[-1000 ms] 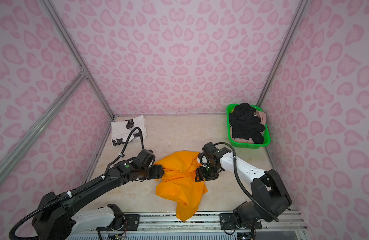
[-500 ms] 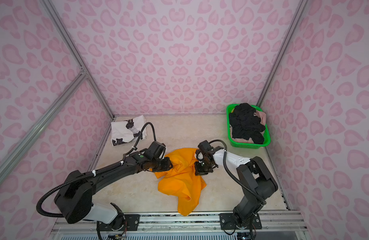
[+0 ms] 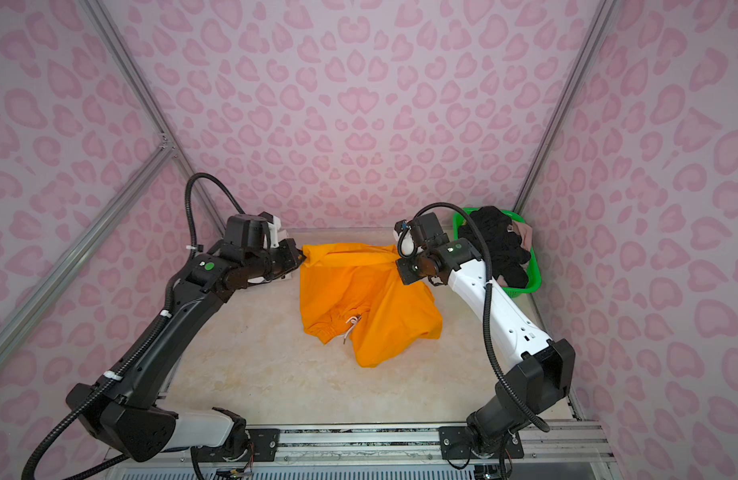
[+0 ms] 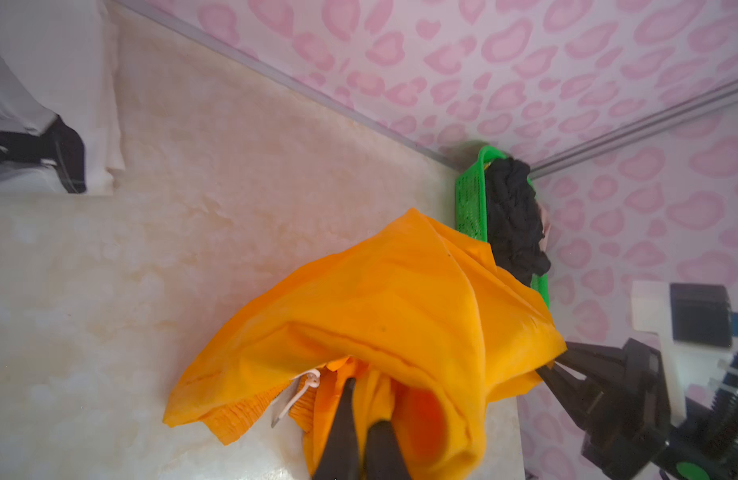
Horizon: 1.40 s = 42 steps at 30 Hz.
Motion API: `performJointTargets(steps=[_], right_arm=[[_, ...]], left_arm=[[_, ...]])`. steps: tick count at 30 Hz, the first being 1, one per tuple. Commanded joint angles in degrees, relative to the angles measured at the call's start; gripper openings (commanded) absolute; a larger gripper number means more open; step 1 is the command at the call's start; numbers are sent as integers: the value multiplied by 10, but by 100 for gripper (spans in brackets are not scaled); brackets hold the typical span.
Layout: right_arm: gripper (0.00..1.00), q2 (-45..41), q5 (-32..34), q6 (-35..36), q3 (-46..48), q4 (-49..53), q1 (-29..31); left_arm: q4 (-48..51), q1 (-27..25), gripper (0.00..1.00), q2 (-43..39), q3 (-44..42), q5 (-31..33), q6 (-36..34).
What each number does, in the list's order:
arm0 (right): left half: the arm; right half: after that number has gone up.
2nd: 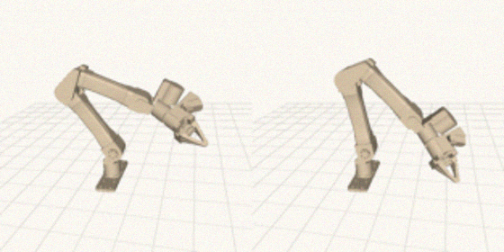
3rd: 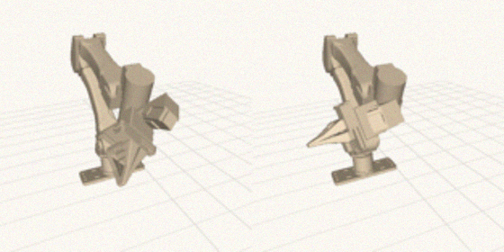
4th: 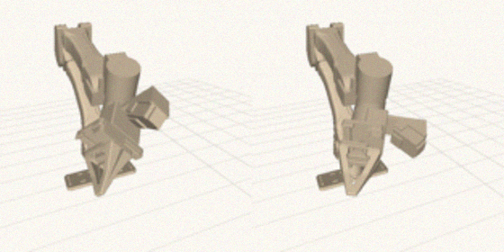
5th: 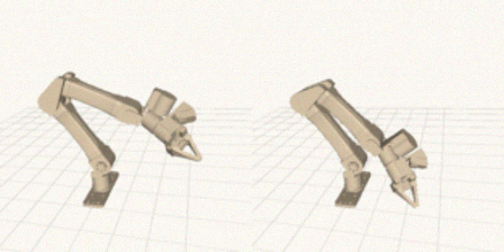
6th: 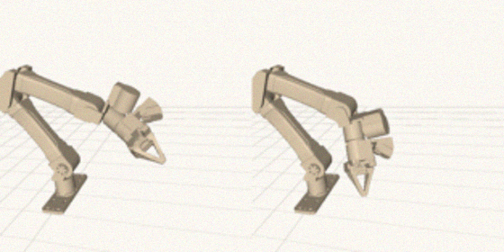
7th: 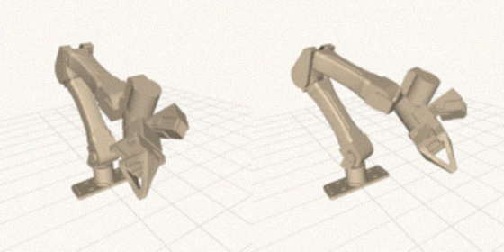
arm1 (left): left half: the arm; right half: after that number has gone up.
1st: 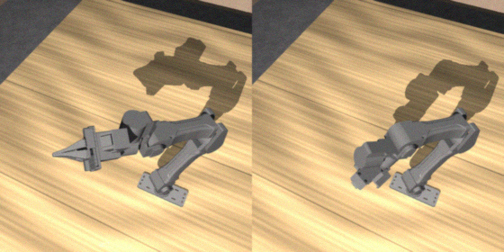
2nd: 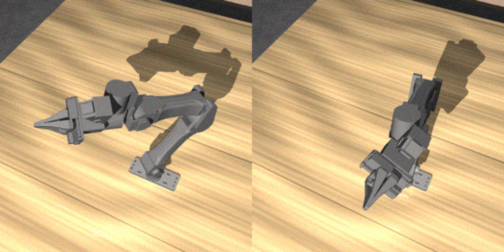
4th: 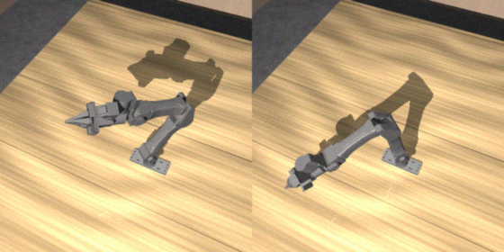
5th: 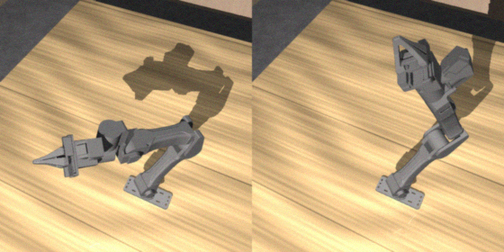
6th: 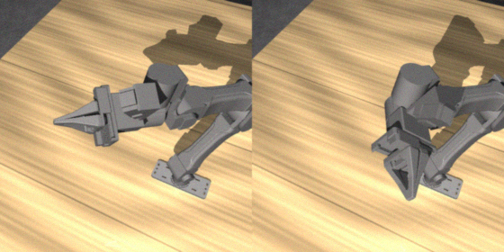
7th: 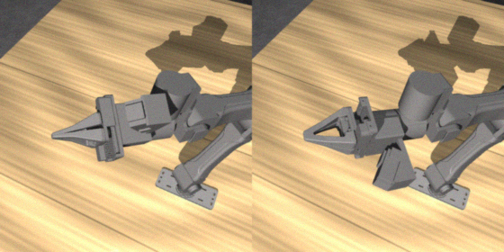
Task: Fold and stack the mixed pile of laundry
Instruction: 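Lift the orange garment with both grippers and shake it out away from the robot, then lay the orange garment down and open both grippers, drawing them back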
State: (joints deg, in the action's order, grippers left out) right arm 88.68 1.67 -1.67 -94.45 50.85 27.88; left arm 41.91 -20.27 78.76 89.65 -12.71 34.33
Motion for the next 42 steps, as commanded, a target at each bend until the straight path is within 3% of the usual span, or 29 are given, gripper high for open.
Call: performJointTargets(steps=[1, 3, 10, 14, 19, 24, 26, 30, 31, 32, 33, 34, 36, 39, 42], right_arm=[[0, -9, 108, 53, -40, 41, -3], [0, -16, 104, 59, -69, 44, -3], [0, -57, -31, 117, -115, 95, 31], [0, -99, -112, 136, -104, 134, 70], [0, -146, -140, 126, -55, 131, 96], [0, -147, -68, 89, 24, 54, 90], [0, -125, -54, 61, 51, 21, 81], [0, -67, -56, -3, 121, -32, 57], [0, -49, -55, -19, 136, -39, 48], [0, -31, -50, -31, 149, -39, 40], [0, -15, -38, -43, 156, -32, 33], [3, 5, -32, -49, 156, -11, 26], [13, 35, -23, -52, 158, 20, 17], [32, 36, -1, -46, 168, 45, 18], [47, 9, -16, -47, 176, 55, 18]], left_arm=[[57, 35, 2, -1, 64, 2, -26], [86, 49, 2, 11, 115, -7, -38], [125, 63, 2, 22, 233, -11, -47], [128, 63, 2, 16, 273, -20, -35], [122, 63, 2, 53, 331, -28, -38], [71, 63, 2, 181, 380, -70, -45], [39, 61, 2, 265, 414, -107, -48], [51, 48, 3, 461, 545, -115, -64], [56, 44, 9, 509, 581, -107, -68], [64, 40, 25, 550, 614, -95, -70], [68, 38, 34, 575, 633, -86, -69], [68, 35, 48, 596, 641, -81, -69], [76, 33, 64, 599, 630, -63, -80], [91, 29, 75, 544, 554, -8, -122], [103, 31, 77, 453, 450, 52, -148]])
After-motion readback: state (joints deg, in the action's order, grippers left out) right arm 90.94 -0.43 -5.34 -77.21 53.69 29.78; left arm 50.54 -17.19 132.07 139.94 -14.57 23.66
